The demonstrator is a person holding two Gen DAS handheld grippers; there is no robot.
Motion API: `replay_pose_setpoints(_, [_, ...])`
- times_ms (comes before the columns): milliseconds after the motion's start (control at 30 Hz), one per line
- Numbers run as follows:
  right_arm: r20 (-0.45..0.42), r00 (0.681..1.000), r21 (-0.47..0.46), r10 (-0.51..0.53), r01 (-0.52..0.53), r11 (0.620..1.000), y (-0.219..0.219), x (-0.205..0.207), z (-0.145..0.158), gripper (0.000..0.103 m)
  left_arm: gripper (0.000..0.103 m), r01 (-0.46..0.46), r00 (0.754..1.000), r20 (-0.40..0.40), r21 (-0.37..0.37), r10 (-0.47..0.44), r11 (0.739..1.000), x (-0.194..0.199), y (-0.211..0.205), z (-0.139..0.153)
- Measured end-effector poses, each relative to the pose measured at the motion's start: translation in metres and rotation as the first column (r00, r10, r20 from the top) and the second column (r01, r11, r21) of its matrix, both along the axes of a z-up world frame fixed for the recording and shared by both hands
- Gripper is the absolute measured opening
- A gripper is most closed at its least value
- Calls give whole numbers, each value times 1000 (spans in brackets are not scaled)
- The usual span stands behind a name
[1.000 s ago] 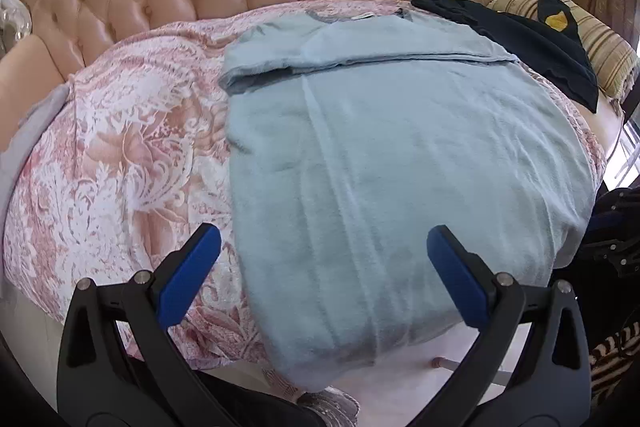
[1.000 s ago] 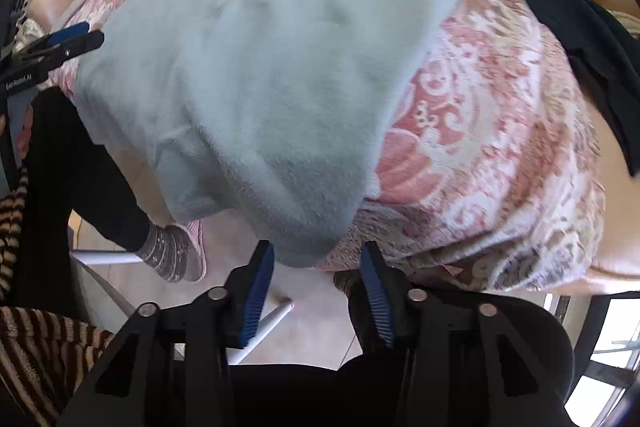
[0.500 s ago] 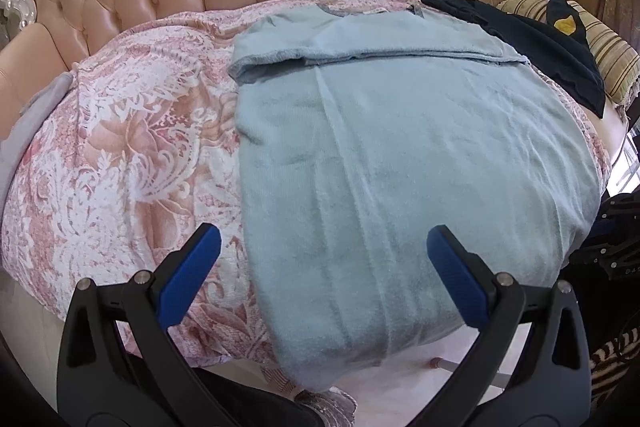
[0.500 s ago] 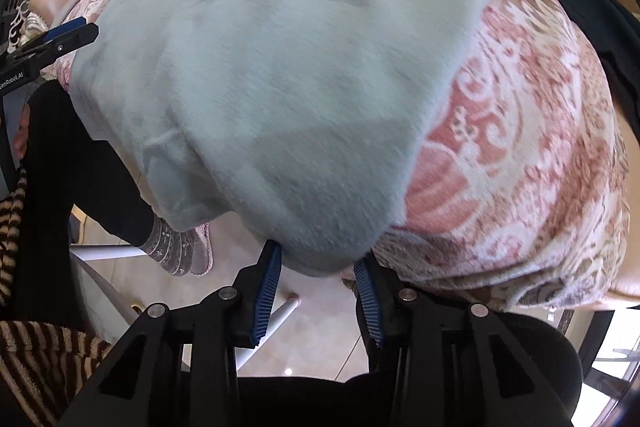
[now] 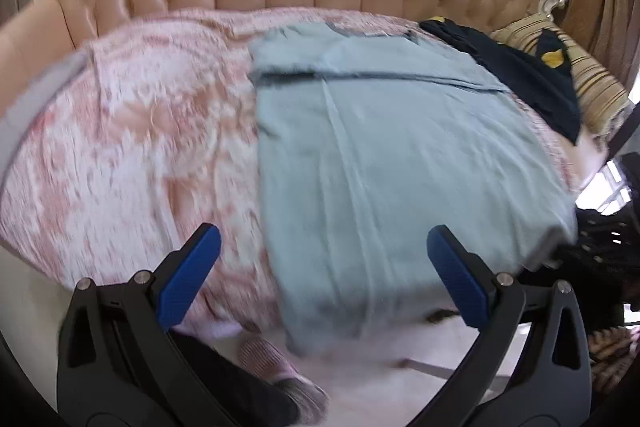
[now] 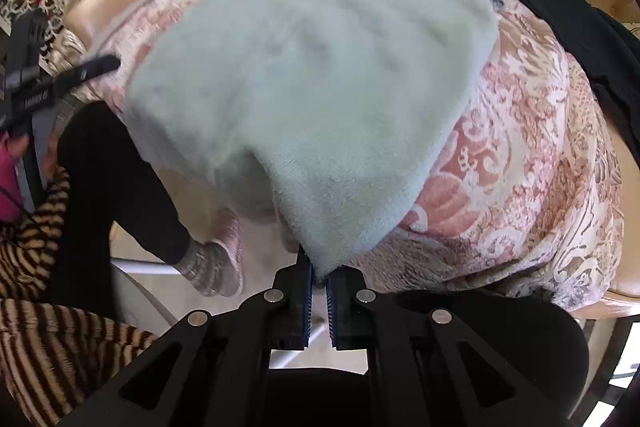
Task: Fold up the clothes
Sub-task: 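Close the right gripper on the shirt hem at the bedspread edge, then close the left gripper on the hem while the right gripper holds it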
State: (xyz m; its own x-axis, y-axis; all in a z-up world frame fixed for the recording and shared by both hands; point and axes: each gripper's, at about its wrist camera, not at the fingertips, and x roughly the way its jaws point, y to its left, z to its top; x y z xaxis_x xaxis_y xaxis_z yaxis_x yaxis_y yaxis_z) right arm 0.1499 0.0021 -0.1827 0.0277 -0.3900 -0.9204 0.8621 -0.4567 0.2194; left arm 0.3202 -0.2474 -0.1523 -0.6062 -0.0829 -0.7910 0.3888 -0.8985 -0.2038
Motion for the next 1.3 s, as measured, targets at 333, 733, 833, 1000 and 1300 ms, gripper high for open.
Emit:
replay_pose_setpoints(333, [-3, 1000, -48, 4, -4, 999, 1, 9, 1, 6, 103, -40, 983, 184, 179, 6, 983, 22, 2, -40])
replay_pose_setpoints(733, [-7, 1000, -59, -19, 19, 998, 9, 6, 4, 6, 78, -11, 984, 172, 271, -37, 962, 6, -4, -64])
replay_pose_setpoints(833, [-5, 1000, -63, -23, 22, 998, 9, 6, 4, 6, 77, -26, 980, 195, 272, -28, 962, 3, -5, -68])
replay_pose_setpoints(1000, [-4, 1000, -73, -30, 30, 997, 10, 6, 5, 6, 77, -72, 963, 271, 285, -9, 956, 0, -7, -81])
replay_pose_setpoints(1300, [-3, 999, -74, -39, 39, 997, 9, 7, 5, 7, 46, -63, 945, 323, 299, -39, 952, -8, 1, -93])
